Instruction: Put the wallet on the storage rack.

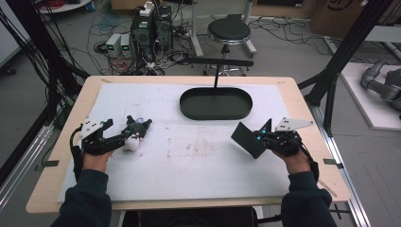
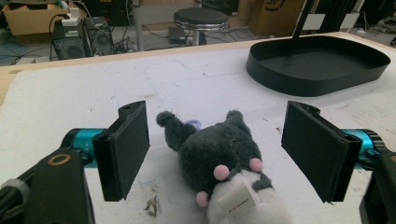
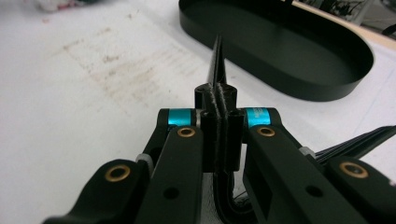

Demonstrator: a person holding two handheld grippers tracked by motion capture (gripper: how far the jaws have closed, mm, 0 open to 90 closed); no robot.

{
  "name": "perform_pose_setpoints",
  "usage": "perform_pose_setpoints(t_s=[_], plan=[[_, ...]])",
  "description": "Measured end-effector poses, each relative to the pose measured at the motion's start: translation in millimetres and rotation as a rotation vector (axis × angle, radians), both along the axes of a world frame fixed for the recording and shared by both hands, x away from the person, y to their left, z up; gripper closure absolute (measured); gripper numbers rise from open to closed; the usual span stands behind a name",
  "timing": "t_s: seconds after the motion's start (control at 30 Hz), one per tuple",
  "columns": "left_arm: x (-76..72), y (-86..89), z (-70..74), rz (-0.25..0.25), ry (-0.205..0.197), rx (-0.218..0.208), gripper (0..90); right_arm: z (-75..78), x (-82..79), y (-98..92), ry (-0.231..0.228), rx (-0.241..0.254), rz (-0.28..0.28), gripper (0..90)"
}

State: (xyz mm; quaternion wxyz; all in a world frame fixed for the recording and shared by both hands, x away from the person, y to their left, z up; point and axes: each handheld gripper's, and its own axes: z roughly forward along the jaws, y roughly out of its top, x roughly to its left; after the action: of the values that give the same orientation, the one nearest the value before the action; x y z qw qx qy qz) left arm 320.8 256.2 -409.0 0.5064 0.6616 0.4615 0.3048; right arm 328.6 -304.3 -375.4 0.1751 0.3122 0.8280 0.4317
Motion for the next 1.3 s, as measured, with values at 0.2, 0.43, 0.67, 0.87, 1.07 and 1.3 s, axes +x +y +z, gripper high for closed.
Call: perform_pose_setpoints(t_s=[0.2,0.43,0.67,0.87,1.07,1.3], plan=[[-0.1,-0.7,0.0,0.001,0.001,0.001,23.4,-6.5,3.1,8.6,-0.01,-0.019,-0.006,83.2],[-0.3,0.1,0.1,0.002,0.0,-0.001,23.4,-5.4,0.4,9.2,-0.066,0.021,-0.029,57.5],[-0.1,0.3,0.1,0.002,0.0,-0.002,23.4,-3.7,-4.7,-3.6,-0.14,0.074,-0.122,32.2],[-0.1,1.4,0.1,0.004,0.001,-0.004,23.4,-5.8,-9.4,-5.0,-0.197,0.022,-0.276,17.7],[0.2,1.2,-0.1,0.002,0.004,-0.004,23.5,-12.1,-11.1,-2.3,-0.154,0.026,-0.248,17.7],[0.4,1.4,-0.2,0.002,0.005,-0.005,23.6,-32.9,-2.9,3.3,-0.052,-0.052,-0.288,18.9]])
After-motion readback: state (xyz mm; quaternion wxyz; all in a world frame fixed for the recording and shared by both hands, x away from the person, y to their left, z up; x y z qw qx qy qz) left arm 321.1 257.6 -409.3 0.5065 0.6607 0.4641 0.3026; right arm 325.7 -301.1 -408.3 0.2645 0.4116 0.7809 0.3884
